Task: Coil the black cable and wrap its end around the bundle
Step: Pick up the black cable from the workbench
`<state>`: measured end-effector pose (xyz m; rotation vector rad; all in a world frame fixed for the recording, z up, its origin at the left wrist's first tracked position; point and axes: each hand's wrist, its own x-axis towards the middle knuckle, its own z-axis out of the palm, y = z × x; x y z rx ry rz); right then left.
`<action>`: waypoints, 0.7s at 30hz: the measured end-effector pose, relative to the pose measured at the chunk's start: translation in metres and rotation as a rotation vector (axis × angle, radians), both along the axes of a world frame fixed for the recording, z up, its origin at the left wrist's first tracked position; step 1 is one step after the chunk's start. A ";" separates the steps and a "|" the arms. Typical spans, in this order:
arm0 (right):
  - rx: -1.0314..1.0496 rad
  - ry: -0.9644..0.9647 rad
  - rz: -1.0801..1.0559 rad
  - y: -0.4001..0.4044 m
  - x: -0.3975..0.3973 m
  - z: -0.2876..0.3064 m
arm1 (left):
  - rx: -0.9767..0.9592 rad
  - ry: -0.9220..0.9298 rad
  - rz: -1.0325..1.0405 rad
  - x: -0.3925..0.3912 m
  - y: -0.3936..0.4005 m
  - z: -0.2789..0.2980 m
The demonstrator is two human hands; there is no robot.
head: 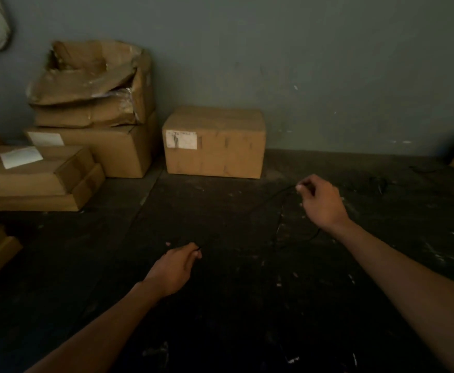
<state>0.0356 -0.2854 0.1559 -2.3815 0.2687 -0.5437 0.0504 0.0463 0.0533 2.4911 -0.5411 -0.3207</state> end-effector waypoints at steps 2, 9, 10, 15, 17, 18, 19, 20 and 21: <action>0.064 0.032 0.027 -0.002 0.003 0.003 | -0.035 -0.026 0.044 0.006 0.005 0.007; 0.086 0.314 0.294 0.024 -0.003 0.005 | -0.204 -0.136 0.098 0.017 -0.013 0.057; 0.069 0.341 0.330 0.031 -0.003 0.008 | -0.217 -0.150 0.075 0.018 -0.018 0.067; 0.005 0.280 0.498 0.064 0.001 0.030 | -0.312 -0.152 -0.044 0.016 -0.046 0.112; -0.001 0.181 0.527 0.071 0.002 0.040 | -0.341 -0.144 -0.054 0.017 -0.054 0.123; -0.009 0.143 0.513 0.072 0.002 0.046 | -0.354 -0.139 -0.056 0.017 -0.056 0.127; -0.024 0.102 0.487 0.071 0.003 0.051 | -0.379 -0.123 -0.060 0.017 -0.058 0.130; -0.045 0.050 0.456 0.071 0.003 0.057 | -0.414 -0.094 -0.062 0.018 -0.059 0.132; -0.061 -0.011 0.422 0.069 0.005 0.062 | -0.453 -0.057 -0.062 0.017 -0.060 0.134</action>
